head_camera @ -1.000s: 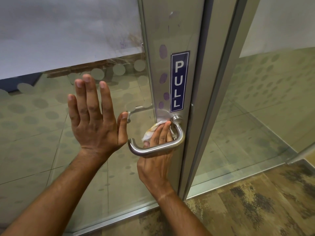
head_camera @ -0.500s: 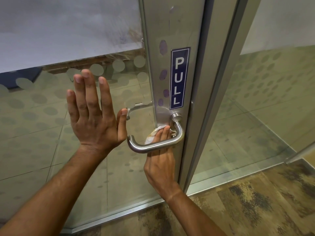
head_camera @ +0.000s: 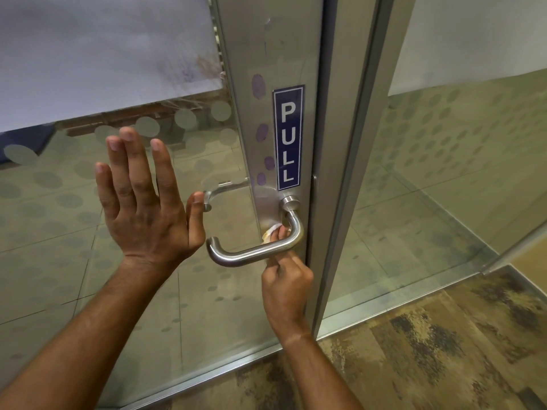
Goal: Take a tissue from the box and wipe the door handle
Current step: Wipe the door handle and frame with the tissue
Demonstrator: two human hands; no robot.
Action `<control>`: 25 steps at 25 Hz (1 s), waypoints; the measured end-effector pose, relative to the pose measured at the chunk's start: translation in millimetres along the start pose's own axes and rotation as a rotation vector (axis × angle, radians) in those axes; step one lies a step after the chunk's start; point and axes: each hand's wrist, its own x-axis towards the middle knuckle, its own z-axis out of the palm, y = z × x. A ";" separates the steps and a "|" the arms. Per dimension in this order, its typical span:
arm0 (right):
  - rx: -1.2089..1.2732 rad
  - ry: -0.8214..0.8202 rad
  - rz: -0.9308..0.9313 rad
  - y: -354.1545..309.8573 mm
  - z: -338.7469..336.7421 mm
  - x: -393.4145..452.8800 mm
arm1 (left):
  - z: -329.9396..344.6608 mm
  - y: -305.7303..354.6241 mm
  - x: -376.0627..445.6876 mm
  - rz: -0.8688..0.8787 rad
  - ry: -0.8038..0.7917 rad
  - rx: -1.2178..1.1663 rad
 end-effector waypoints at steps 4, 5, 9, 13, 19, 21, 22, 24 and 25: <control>0.152 0.147 0.103 10.7 -29.4 14.8 | -1.3 0.5 -1.0 0.002 -0.006 0.003; 0.146 0.181 0.104 11.4 -33.0 18.7 | -1.7 0.9 -0.4 0.004 -0.006 0.000; 0.090 0.107 -0.031 3.5 -33.8 31.2 | -3.8 1.4 0.0 0.003 -0.003 -0.017; -0.104 -0.031 -0.025 0.4 -31.1 31.9 | -2.0 1.1 0.4 0.008 0.008 -0.006; -0.029 -0.100 0.367 4.4 -31.6 23.3 | -1.4 0.9 -0.7 0.001 -0.009 -0.003; -0.019 -0.140 0.462 5.8 -33.9 23.6 | -1.9 1.1 -0.4 0.002 0.001 -0.009; -0.009 -0.158 0.490 4.5 -34.9 21.9 | -2.5 1.1 -0.6 0.001 0.004 -0.014; 0.037 -0.141 0.473 -0.3 -33.9 20.3 | -2.1 1.1 -0.3 0.002 0.006 -0.016; 0.054 -0.125 0.435 -3.2 -33.1 20.4 | -2.1 0.5 -0.3 0.004 0.001 -0.012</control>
